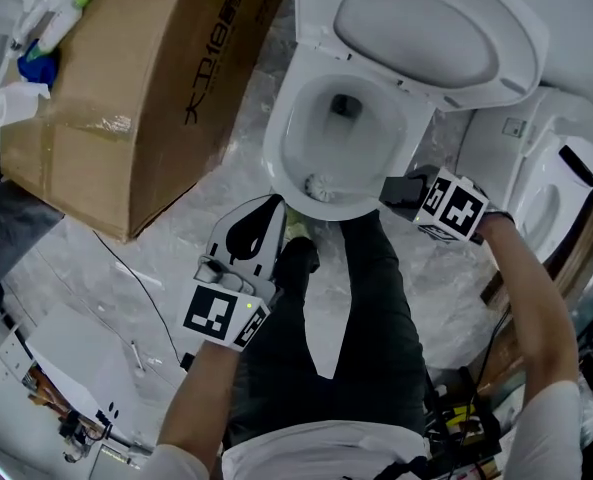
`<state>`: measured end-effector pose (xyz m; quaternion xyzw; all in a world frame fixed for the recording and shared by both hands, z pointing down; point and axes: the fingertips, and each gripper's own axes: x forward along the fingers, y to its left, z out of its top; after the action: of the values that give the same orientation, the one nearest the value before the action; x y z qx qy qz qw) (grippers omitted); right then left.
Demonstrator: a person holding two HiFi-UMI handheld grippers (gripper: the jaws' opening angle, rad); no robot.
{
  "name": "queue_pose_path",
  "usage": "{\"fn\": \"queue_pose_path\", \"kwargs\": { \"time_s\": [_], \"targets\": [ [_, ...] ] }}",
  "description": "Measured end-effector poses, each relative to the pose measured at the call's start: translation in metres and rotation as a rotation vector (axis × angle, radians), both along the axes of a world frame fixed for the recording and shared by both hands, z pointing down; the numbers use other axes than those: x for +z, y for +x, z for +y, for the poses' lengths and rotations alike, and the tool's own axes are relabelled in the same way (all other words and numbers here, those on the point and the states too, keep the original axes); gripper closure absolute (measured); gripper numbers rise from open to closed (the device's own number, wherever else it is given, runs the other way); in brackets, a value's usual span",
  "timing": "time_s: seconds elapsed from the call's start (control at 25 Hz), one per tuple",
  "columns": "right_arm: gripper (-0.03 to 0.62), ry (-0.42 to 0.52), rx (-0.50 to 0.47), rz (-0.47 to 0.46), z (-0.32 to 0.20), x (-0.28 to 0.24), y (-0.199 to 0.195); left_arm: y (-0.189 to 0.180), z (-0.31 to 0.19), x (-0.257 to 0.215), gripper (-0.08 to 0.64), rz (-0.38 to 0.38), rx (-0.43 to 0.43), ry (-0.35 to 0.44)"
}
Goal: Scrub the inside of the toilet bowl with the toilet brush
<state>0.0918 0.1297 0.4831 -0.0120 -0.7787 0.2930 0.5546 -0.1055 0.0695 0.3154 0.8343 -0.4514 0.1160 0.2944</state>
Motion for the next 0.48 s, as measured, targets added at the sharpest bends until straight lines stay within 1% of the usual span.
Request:
{"fn": "queue_pose_path", "kwargs": {
  "time_s": [0.2,0.48],
  "targets": [
    [0.433,0.052,-0.152,0.028,0.003,-0.010,0.002,0.007,-0.001,0.014,0.554,0.001,0.016,-0.018],
    [0.433,0.106,-0.240,0.048,0.006,-0.013,0.016,0.038,-0.008,0.043,0.554,0.007,0.067,-0.035]
  ]
}}
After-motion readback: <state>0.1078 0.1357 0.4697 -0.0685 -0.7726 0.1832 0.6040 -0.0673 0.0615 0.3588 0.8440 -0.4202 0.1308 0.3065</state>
